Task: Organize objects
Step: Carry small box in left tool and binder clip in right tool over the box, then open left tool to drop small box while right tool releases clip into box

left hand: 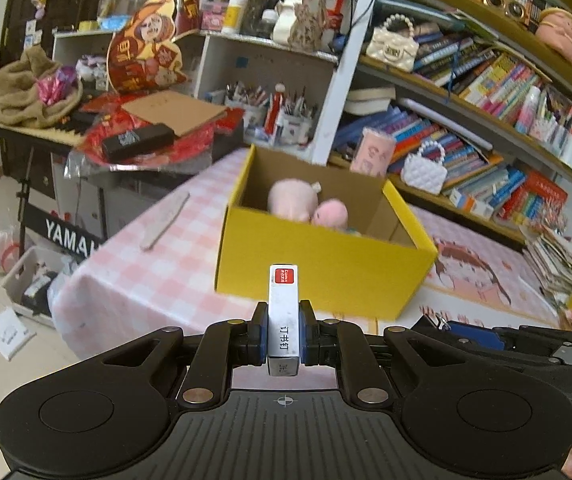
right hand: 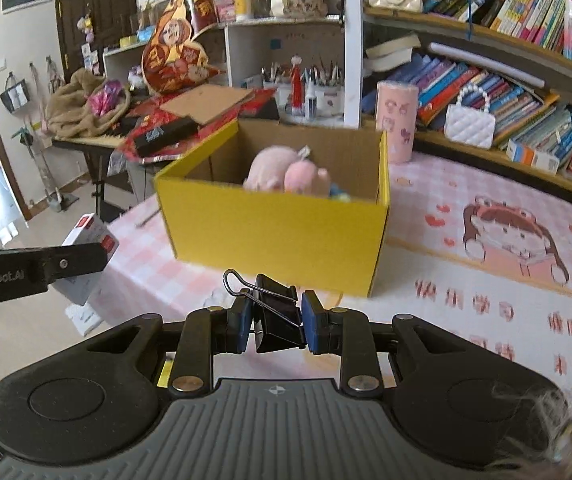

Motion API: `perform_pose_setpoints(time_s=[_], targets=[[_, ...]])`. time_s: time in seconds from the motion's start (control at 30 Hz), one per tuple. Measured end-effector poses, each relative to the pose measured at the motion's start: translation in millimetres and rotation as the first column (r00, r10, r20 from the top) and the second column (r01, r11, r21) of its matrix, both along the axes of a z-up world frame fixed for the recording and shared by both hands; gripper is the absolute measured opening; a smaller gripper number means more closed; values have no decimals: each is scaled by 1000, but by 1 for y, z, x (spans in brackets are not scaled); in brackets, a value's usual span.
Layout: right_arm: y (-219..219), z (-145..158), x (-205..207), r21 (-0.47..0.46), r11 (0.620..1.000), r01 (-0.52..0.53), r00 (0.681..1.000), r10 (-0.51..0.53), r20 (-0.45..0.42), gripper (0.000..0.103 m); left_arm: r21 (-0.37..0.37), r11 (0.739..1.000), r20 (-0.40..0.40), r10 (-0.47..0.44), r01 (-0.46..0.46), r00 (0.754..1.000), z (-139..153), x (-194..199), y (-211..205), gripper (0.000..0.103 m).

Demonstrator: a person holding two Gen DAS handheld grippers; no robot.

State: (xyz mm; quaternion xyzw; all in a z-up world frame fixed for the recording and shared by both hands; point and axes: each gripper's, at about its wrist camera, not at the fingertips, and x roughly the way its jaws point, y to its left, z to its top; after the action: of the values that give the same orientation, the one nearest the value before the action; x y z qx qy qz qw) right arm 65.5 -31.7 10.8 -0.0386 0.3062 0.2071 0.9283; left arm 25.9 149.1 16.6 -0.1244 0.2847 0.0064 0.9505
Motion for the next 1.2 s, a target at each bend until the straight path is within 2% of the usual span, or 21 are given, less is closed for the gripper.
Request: perform_pose_setpoints(time_s=[0.33, 0.47, 0.63, 0.83, 1.07, 1.2], targets=[[6, 31, 76, 28, 1000, 9, 993, -12, 119, 25, 7, 1000, 74, 30, -31, 997, 26, 60, 0, 13], [7, 32, 113, 20, 1000, 14, 992, -17, 129, 25, 1, 999, 93, 37, -38, 995, 32, 90, -6, 13], [19, 19, 154, -30, 999, -33, 994, 36, 99, 25, -4, 999, 71, 36, -36, 997, 27, 132, -12, 13], [38, -10, 190, -109, 987, -122, 992, 123, 7, 25, -5, 1000, -22, 30, -30, 999, 4, 173, -17, 13], [46, -31, 208, -162, 971, -178, 983, 167, -79, 25, -15, 999, -99, 38, -39, 994, -19, 194, -20, 13], [44, -36, 213, -154, 971, -183, 980, 166, -112, 25, -9, 999, -129, 31, -33, 991, -26, 200, -22, 13]])
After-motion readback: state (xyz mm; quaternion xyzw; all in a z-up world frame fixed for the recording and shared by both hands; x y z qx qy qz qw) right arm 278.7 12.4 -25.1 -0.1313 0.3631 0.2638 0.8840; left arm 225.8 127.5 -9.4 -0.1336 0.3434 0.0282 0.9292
